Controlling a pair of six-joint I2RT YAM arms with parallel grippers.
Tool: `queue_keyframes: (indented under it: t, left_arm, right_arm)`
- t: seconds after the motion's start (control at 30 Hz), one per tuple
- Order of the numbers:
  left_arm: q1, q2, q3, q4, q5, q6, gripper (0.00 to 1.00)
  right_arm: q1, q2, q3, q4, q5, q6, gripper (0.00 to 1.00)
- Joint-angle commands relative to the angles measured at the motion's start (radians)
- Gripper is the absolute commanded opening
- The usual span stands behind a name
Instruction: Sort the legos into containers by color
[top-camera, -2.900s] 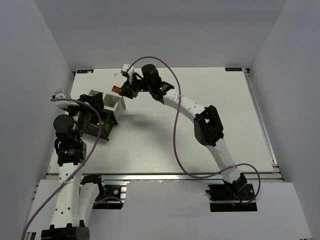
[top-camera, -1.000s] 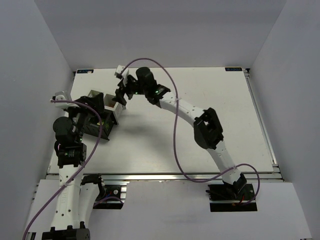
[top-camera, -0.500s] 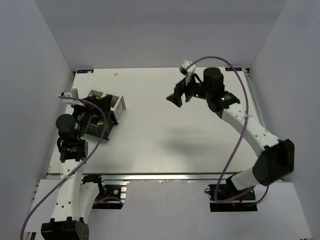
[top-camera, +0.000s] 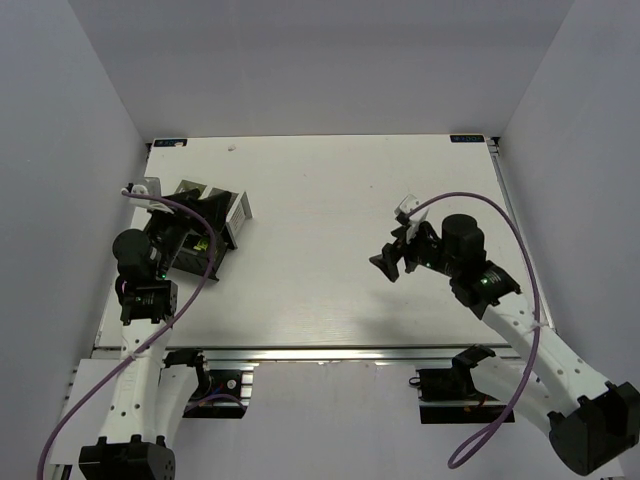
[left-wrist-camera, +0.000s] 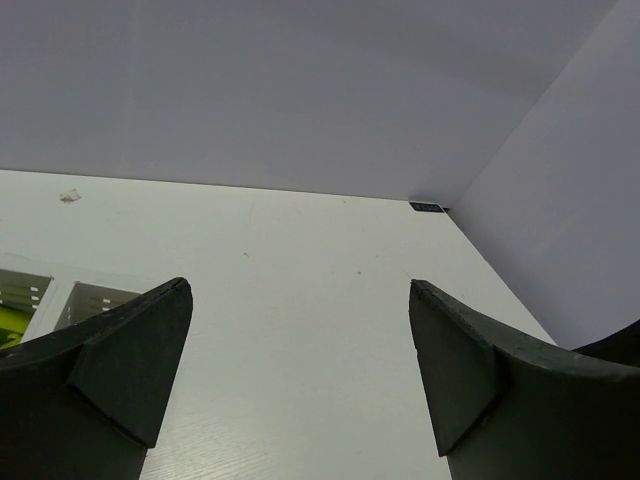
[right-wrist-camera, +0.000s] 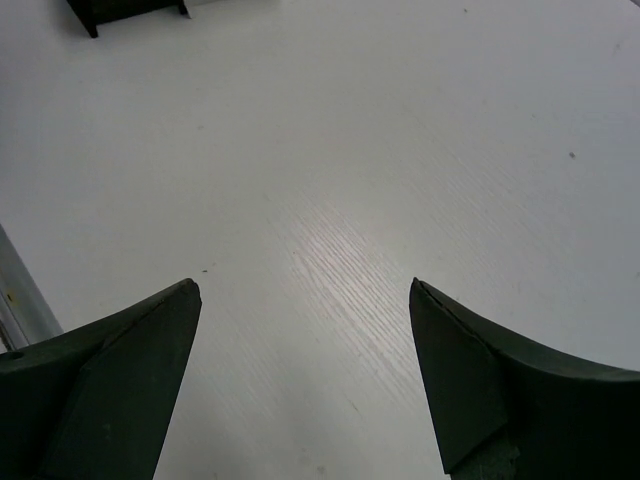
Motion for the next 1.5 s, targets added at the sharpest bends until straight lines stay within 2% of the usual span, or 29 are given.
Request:
queue_keyframes:
  t: [0.0,0.23,0.33,0.4,0.53,1.47]
  left_arm:
    - [-0.015,-0.005,-0.009,0.026,0.030,-0.008,0.98]
    - [-0.031,-0.009,-0.009,0.020,0.030,-0.002,0.98]
    - [-0.032,-0.014,-0.009,0.020,0.028,0.000,0.98]
    - [-0.032,-0.014,-0.010,0.027,0.034,-0.005,0.98]
    - [-0.032,-0.014,-0.012,0.038,0.053,-0.014,0.98]
    - [-0.034,-0.039,-0.017,0.046,0.056,-0.013,0.98]
  right_arm:
    - [-0.008,-0.064,-0.035,0.026,0.131,0.060,0.89]
    - [-0.006,-0.107,0.022,0.015,0.316,0.169,0.89]
    - [-0.006,-0.100,0.062,-0.057,0.326,0.263,0.89]
    - [-0.006,-0.121,0.020,-0.036,0.315,0.239,0.89]
    - [-0.006,-0.153,-0.035,0.031,0.404,0.177,0.89]
    - [-0.006,-0.158,-0.040,0.029,0.393,0.254,0.89]
